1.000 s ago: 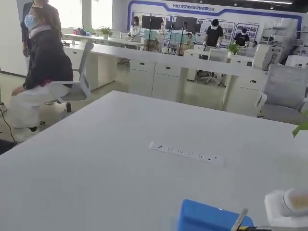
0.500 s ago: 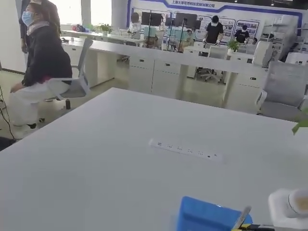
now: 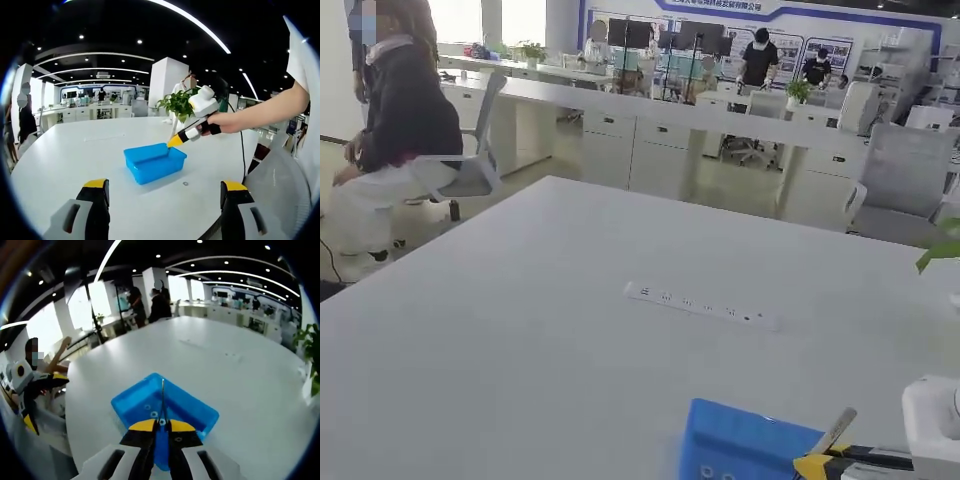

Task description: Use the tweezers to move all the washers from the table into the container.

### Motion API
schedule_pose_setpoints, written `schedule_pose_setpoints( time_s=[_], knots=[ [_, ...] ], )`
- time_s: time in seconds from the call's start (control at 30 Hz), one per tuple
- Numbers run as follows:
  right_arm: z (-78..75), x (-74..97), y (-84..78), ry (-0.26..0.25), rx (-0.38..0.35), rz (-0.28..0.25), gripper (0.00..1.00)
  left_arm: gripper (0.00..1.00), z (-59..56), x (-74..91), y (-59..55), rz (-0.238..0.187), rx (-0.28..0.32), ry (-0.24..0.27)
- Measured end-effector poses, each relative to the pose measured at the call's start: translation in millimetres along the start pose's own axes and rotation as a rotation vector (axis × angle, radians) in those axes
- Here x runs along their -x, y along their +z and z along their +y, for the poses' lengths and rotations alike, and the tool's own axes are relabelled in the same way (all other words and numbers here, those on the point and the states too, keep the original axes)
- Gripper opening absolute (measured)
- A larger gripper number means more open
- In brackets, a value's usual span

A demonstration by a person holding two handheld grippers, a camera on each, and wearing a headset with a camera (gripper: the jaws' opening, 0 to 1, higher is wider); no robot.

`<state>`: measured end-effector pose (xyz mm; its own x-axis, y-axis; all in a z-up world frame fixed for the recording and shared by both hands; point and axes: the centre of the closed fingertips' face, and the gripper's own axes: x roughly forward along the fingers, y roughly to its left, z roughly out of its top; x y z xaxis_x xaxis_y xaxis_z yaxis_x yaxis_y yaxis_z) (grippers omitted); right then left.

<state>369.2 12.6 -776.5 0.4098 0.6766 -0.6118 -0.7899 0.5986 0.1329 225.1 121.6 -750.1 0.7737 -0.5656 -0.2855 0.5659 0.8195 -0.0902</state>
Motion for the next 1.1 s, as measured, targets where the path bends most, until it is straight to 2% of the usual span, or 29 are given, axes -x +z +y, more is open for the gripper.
schedule_pose_setpoints(
  time_s=[0.27,0.43,0.63,0.87,0.97,1.1],
  knots=[
    [40.2,22.6,4.7,0.046,0.065,-0.029,0.05,0.93,0.1,0.7,1.2,-0.008,0.003,0.0],
    [60.9,25.6,-3.1,0.093,0.021,-0.047,0.05,0.93,-1.0,0.4,0.5,-0.004,0.0,-0.004],
    [64.3,16.6,-32.6,0.103,-0.019,0.005,0.06,0.93,-2.1,0.3,0.0,-0.001,-0.005,-0.009],
    [57.1,5.6,-67.0,0.086,-0.06,0.091,0.06,0.93,-2.7,-0.1,-0.3,0.0,-0.006,-0.013],
    [54.6,3.0,-74.9,0.079,-0.075,0.109,0.06,0.93,-2.8,-0.1,-0.4,0.001,-0.01,-0.013],
    [53.0,1.6,-75.9,0.08,-0.097,0.108,0.06,0.93,-2.3,0.1,-0.4,0.001,-0.007,-0.011]
  ],
)
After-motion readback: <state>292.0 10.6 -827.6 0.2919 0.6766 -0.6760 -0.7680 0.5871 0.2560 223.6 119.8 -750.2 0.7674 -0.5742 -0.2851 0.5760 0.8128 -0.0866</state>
